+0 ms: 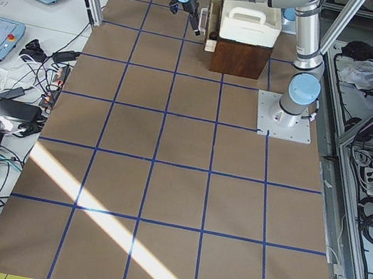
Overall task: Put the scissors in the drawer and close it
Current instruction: 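Push the drawer closed toward the robot with the left gripper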
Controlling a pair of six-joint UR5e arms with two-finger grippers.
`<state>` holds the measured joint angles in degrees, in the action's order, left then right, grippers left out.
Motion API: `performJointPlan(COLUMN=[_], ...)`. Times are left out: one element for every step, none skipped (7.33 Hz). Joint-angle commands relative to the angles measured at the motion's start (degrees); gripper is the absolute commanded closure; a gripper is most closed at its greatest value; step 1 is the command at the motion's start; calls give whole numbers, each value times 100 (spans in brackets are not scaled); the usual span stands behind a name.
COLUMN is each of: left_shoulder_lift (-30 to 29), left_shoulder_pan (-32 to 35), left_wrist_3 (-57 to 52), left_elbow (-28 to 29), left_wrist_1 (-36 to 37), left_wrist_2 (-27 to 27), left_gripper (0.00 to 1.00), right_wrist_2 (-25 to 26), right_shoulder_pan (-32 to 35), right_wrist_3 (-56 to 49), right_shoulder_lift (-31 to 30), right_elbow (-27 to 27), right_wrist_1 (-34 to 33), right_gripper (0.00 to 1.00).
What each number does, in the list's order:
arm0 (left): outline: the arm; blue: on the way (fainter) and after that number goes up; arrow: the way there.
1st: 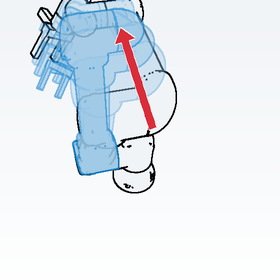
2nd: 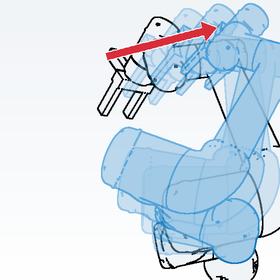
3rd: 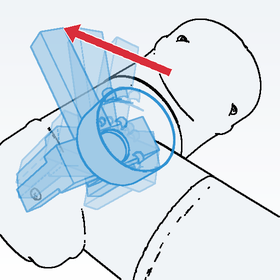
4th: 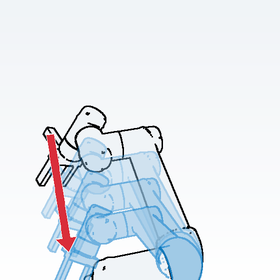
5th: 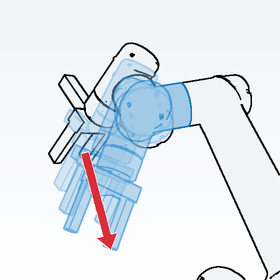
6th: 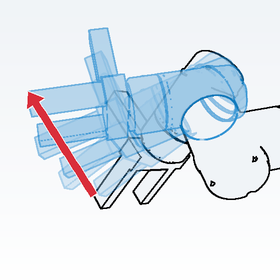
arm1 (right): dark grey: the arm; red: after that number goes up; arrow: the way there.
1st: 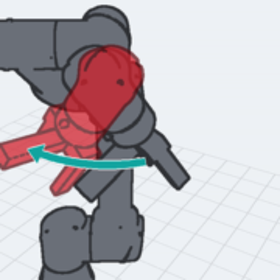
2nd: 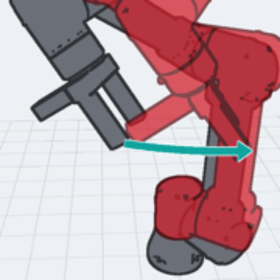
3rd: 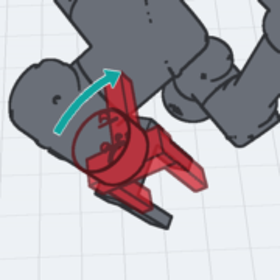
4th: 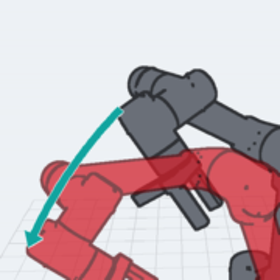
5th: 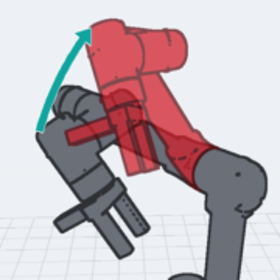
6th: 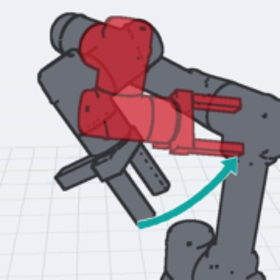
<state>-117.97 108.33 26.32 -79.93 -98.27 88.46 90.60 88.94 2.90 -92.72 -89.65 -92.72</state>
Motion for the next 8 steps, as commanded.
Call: performJointPlan(left_shoulder_lift=[63, 72, 72, 63, 89, 63, 72, 98], left_shoulder_pan=[4, 13, 30, 83, 101, 118, 118, 127], left_wrist_3=[22, 144, 241, 250, 251, 268, 320, 321], left_elbow=[-14, -14, -14, -49, -101, -145, -189, -233], left_wrist_1=[-305, -428, -438, -438, -438, -438, -438, -447], left_wrist_2=[13, 4, -13, 4, 4, 4, -5, -5], left_gripper=[0, 0, 0, 0, 0, 0, 0, 0], right_wrist_2=[2, -16, -7, -16, -7, -7, -7, -7], right_shoulder_pan=[0, 9, 9, 9, 9, 9, 9, 9], right_wrist_3=[0, 0, 0, 0, 0, 0, -9, -9], right_shoulder_lift=[0, 0, 0, 0, 0, 0, 0, 0], right_elbow=[0, -9, -9, -9, 0, -9, -9, -9], right_wrist_1=[0, 0, 0, 0, 0, 0, 0, 0], right_gripper=[0, 0, 0, 0, 0, 0, 0, 0])
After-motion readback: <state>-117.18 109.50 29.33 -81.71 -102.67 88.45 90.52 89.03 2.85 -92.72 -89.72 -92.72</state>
